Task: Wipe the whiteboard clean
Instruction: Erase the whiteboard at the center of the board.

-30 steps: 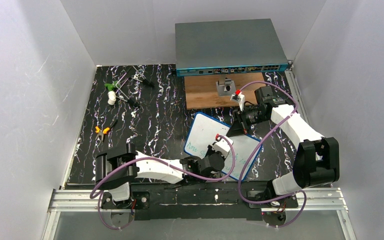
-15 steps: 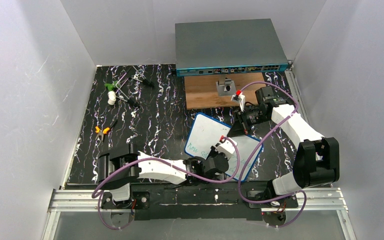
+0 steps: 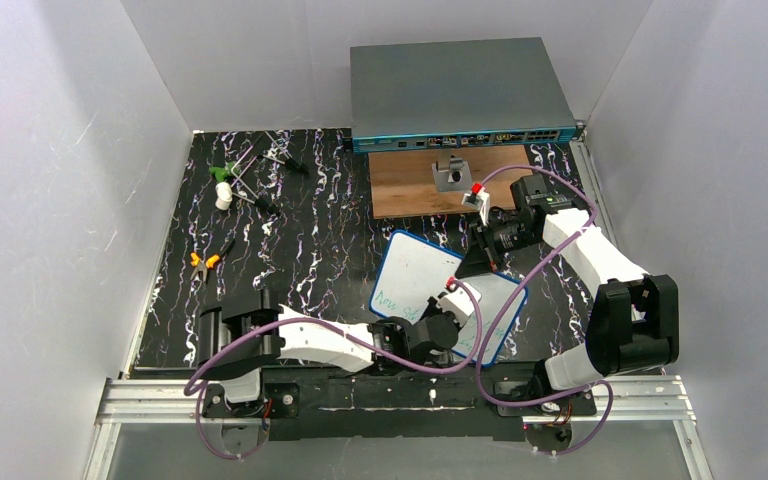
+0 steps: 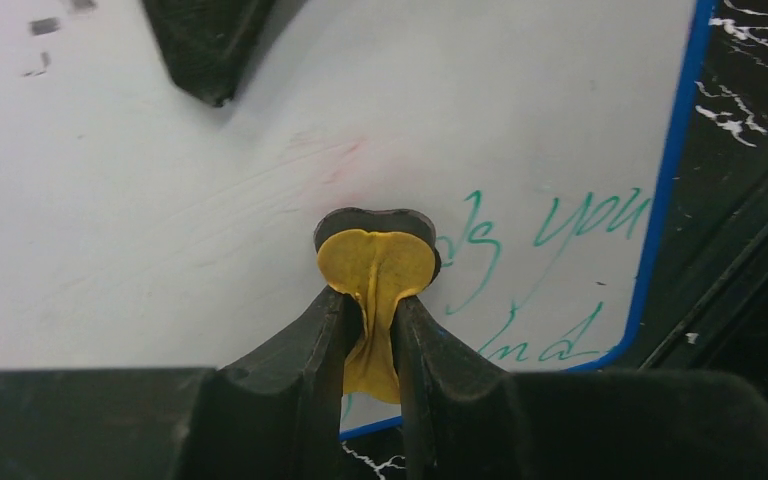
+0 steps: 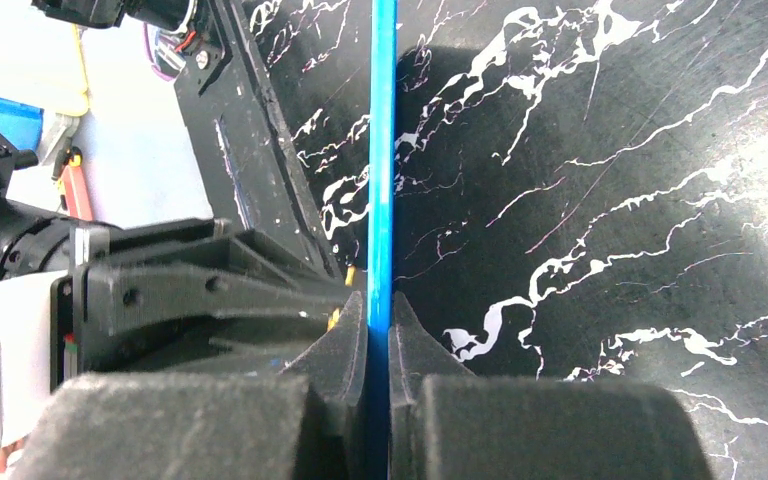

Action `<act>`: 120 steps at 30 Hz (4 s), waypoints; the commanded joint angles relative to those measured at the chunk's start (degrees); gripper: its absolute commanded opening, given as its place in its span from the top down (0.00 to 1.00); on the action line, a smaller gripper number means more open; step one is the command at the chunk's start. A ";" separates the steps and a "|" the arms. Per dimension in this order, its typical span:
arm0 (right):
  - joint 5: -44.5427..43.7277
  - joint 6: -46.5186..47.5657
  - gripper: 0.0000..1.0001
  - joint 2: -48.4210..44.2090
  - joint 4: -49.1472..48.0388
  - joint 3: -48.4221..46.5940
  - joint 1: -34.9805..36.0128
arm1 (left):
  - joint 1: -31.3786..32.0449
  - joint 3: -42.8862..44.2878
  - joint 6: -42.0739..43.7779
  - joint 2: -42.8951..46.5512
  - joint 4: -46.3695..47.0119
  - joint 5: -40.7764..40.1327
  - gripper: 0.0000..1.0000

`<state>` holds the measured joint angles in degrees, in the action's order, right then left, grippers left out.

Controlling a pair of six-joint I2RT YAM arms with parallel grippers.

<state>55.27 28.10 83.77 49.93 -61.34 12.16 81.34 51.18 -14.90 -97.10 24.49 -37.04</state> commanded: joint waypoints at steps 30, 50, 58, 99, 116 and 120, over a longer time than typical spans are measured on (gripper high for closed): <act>9.01 2.51 0.99 -1.17 4.94 -1.51 1.11 | -2.03 -0.24 -1.07 -0.24 2.35 0.19 1.00; 9.09 3.05 0.99 -0.89 5.28 -1.59 1.02 | 1.20 4.29 8.47 -2.01 -1.33 1.73 1.00; 9.24 3.20 0.99 -0.97 5.61 -1.73 1.02 | 1.05 7.79 3.77 -4.02 -8.32 -10.43 1.00; 9.43 3.72 0.99 -0.75 6.05 -1.86 0.93 | 0.39 7.62 -5.20 -1.64 -15.14 -17.85 1.00; 9.36 3.81 0.99 -0.36 6.15 -1.90 0.93 | 3.82 9.87 11.85 -6.18 3.34 6.23 1.00; 9.40 3.90 0.99 -0.44 6.22 -1.87 0.93 | 2.10 15.00 5.33 -8.01 -7.98 -9.30 1.00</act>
<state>57.84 33.26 83.77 53.10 -61.73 12.82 85.32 60.86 -4.84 -104.29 25.54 -32.62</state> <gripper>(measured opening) 0.077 0.197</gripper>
